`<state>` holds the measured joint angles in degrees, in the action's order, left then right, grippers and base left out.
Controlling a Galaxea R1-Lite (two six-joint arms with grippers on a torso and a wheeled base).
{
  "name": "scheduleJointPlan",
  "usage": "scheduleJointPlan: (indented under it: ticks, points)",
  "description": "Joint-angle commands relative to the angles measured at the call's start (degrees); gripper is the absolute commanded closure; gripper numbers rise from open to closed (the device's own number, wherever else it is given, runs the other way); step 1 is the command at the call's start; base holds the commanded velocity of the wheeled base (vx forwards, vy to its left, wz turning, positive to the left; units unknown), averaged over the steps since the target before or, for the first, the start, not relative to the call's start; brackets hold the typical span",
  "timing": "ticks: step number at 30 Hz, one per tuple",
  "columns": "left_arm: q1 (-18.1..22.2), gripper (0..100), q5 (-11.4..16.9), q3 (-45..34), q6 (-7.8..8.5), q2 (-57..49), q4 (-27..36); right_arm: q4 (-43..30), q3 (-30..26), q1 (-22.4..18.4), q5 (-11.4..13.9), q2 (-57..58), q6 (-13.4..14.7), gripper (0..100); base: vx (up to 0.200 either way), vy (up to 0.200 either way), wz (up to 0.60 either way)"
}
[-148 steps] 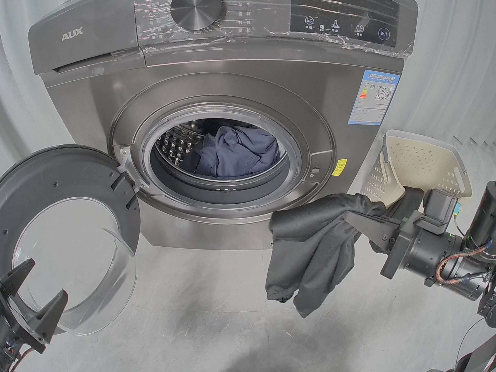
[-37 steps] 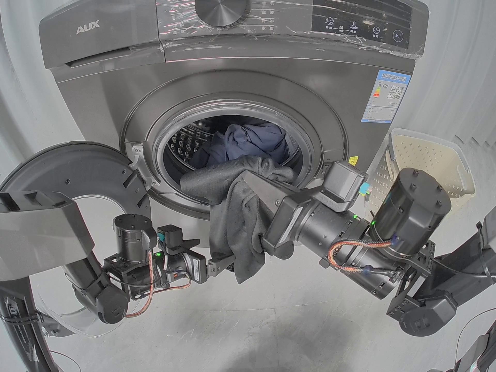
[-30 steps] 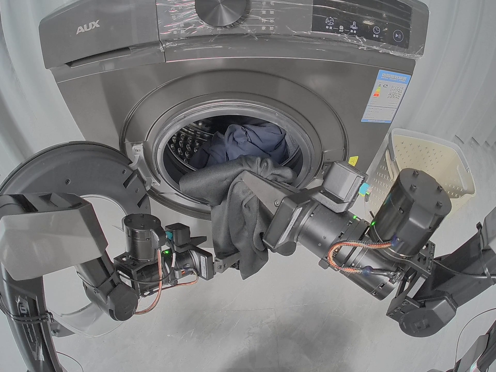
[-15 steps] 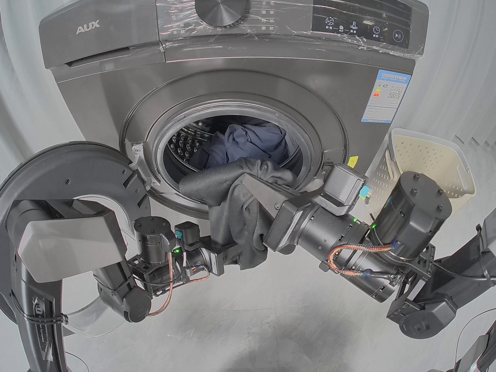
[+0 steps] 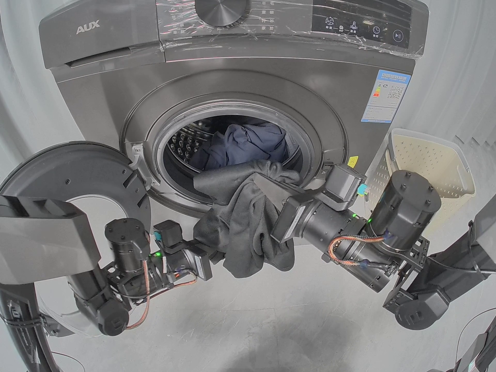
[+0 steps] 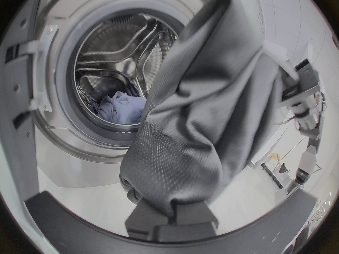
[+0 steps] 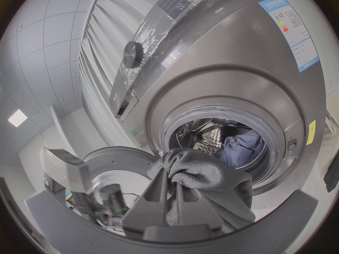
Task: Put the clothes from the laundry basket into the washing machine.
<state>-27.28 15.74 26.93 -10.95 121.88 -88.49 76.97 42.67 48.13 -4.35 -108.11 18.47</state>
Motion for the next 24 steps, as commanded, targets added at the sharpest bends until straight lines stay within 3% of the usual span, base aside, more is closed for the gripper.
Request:
scheduleJointPlan:
  ticks: [1,6,12,13,15,18,19,21,24]
  points:
    - [0.39,100,0.35,-8.74,0.14,-12.19,-0.45,1.34,0.40,-4.45,0.05,-4.31,-1.15,100,0.000,0.000,0.00]
    - [0.21,100,3.33,-11.11,0.14,-16.94,-0.54,3.18,0.49,-4.71,-0.04,-6.24,-2.30,100,0.000,0.000,0.00]
    - [0.30,100,3.77,-11.02,-0.13,-17.91,-0.54,3.27,0.40,-4.71,-0.04,-6.94,-2.65,100,0.000,0.000,0.00]
    - [0.30,100,3.86,-10.67,-0.30,-19.93,-0.54,3.27,0.40,-4.71,-0.04,-7.47,-2.65,0,0.000,0.000,0.00]
    - [-0.14,100,3.86,-10.32,-1.27,-21.86,-0.54,3.18,-0.13,-4.71,-0.04,-7.56,-2.74,0,0.000,0.000,0.00]
    - [-0.93,100,4.56,-8.12,-4.52,-24.32,-0.54,3.10,-1.62,-4.53,-0.04,-8.26,-3.00,0,0.000,0.000,0.00]
    - [-1.02,100,4.65,-7.59,-4.79,-24.41,-0.45,3.10,-1.80,-4.53,-0.04,-8.35,-3.00,0,0.000,0.000,0.00]
    - [-1.19,100,4.65,-4.08,-7.16,-24.85,-0.28,3.18,-3.29,-4.18,0.05,-9.32,-4.41,0,0.000,0.000,0.00]
    - [-1.28,100,4.56,-3.29,-8.48,-24.85,-0.19,3.27,-4.43,-3.83,0.13,-9.84,-5.20,0,0.000,0.000,0.00]
